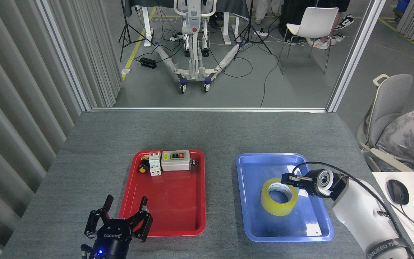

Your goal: Place and move tape with both arms

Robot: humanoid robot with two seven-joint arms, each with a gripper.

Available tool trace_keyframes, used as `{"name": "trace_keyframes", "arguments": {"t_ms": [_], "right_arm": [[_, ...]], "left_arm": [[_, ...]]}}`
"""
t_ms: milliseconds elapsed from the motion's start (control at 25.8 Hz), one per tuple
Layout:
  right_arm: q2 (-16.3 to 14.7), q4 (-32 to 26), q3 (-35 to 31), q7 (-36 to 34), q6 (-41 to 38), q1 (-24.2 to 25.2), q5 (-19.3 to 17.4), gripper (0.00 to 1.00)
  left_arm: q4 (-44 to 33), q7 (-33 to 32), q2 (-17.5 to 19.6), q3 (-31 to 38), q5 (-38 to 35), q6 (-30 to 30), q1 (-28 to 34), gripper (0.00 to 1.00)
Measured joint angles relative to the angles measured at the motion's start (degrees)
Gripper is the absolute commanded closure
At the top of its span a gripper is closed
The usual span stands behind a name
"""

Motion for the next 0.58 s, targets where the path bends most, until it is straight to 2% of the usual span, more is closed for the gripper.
{"name": "trace_keyframes", "arguments": {"t_ms": [77, 155, 426, 503, 581], "right_arm": [[0.00, -2.34, -3.11, -3.58, -1.42, 1.99, 1.60, 0.00], [-0.03, -5.38, -7.53, -7.72, -3.72, 5.04, 5.42, 0.00], [1.31, -19.60, -20.79, -27.62, -9.56, 17.67, 27.78, 0.00], [1.94, -24.26, -22.43, -34.05, -9.77, 21.36, 33.05, 0.00], [2.42, -29.14, -23.96, -38.68, -9.54, 25.28, 36.61, 0.00]], "left_arm": [[0.00, -0.01, 0.15, 0.00, 0.01, 0.01, 0.08, 0.01], [0.01, -0.02, 0.24, 0.00, 0.04, 0.01, 0.10, 0.01], [-0.04, -0.04, 0.34, 0.18, 0.01, 0.03, -0.69, 0.01], [-0.03, -0.08, 0.37, 0.20, 0.03, 0.06, -1.09, 0.01], [-0.03, -0.10, 0.36, 0.17, 0.05, 0.07, -1.22, 0.01]]}}
